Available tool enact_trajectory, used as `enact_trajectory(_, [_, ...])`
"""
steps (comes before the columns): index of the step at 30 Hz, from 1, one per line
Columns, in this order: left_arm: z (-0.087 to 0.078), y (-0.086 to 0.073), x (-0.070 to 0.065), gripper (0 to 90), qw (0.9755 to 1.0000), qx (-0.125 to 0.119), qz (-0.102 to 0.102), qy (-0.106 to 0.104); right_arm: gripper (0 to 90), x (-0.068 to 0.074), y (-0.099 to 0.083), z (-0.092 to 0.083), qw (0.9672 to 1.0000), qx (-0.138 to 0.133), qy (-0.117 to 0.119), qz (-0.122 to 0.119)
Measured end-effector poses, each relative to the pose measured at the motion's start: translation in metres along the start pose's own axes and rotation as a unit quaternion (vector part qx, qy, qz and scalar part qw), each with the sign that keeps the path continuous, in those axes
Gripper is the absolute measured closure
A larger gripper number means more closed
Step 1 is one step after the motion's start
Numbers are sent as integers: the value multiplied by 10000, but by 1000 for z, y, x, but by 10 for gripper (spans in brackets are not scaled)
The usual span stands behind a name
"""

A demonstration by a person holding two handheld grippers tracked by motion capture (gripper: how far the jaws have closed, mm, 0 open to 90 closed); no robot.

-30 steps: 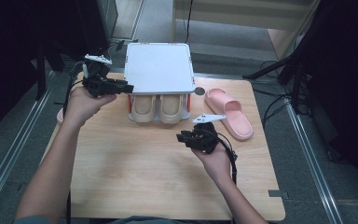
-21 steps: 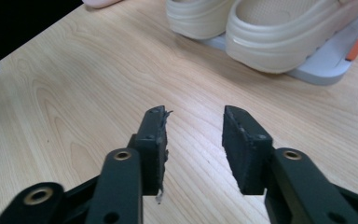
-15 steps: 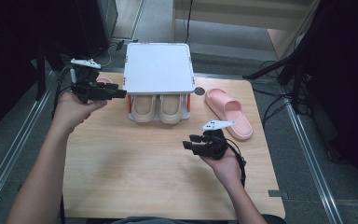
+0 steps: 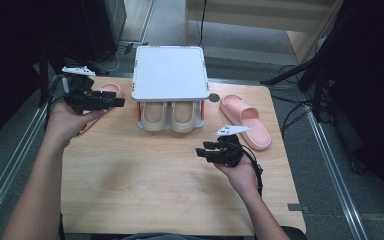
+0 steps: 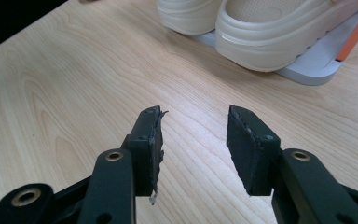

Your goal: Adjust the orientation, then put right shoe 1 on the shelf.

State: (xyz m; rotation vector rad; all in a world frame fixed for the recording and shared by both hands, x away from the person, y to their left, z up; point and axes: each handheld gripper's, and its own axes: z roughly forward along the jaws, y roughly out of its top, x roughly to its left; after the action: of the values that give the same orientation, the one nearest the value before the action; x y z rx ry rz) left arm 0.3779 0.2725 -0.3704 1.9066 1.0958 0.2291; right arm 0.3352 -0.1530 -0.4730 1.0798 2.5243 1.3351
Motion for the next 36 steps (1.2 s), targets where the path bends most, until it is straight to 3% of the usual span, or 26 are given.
enact_trajectory(5, [-1, -7, 12, 464, 9999, 35, -85, 136, 568, 0, 2, 0, 10000, -29, 12, -9])
enact_trajectory(8, [-3, -12, 21, 464, 9996, -23, -246, 138, 568, -1, 2, 1, 10000, 15, 27, -25])
enact_trajectory(11, [-3, -17, 29, 476, 9994, -2, -221, 279, 570, 0, 3, 2, 10000, 44, 36, -14])
enact_trajectory(13, [-1, -21, 36, 479, 9993, 30, -199, 314, 570, 0, 3, 2, 10000, 36, 46, -55])
enact_trajectory(18, [5, -33, 57, 494, 9982, 110, -332, 491, 570, 0, 3, 4, 9999, 89, 63, -58])
enact_trajectory(22, [12, -44, 73, 511, 9975, 192, -448, 517, 570, 1, 3, 5, 9999, 108, 62, -83])
enact_trajectory(26, [19, -52, 85, 518, 9970, 381, -282, 618, 570, 0, 2, 5, 9999, 121, 44, -83])
enact_trajectory(32, [28, -60, 107, 529, 9957, 310, -496, 715, 570, 0, -1, 2, 9999, 131, 0, -35])
enact_trajectory(34, [31, -64, 117, 537, 9948, 314, -661, 708, 570, 0, -3, 0, 9999, 124, -29, 1])
enact_trajectory(36, [34, -68, 124, 555, 9933, 318, -724, 838, 570, -1, -6, -2, 9999, 120, -52, 39])
